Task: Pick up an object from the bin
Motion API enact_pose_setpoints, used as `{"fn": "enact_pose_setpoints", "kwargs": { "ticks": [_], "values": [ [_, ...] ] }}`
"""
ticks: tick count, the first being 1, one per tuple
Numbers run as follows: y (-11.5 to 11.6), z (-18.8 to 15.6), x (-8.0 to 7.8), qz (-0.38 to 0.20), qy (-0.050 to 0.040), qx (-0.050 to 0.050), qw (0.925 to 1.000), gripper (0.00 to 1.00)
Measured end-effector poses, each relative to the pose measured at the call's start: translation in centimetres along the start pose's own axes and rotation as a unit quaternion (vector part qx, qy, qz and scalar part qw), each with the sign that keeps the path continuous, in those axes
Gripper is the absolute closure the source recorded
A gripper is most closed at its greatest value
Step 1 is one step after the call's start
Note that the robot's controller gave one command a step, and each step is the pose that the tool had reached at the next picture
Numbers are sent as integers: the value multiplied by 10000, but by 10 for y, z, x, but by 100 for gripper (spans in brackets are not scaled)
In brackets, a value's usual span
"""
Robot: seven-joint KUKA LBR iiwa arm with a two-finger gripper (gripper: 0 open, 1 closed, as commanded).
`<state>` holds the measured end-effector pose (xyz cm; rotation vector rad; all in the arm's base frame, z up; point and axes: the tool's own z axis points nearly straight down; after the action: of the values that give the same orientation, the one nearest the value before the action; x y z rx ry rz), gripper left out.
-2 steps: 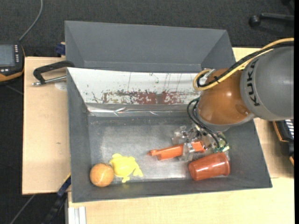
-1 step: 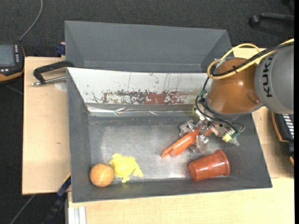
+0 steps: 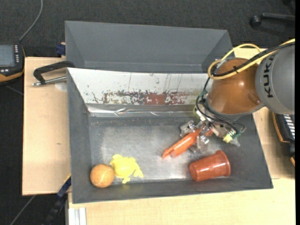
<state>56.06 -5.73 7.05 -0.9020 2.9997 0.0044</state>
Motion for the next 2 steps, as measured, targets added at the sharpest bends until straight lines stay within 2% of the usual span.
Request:
{"fn": "enact_pose_setpoints", "kwargs": {
  "ticks": [1,2],
  "values": [
    [46,-7,27,199,-203,100,9995,100],
    [46,-7,27,197,-201,99,9996,100]
  ]
}}
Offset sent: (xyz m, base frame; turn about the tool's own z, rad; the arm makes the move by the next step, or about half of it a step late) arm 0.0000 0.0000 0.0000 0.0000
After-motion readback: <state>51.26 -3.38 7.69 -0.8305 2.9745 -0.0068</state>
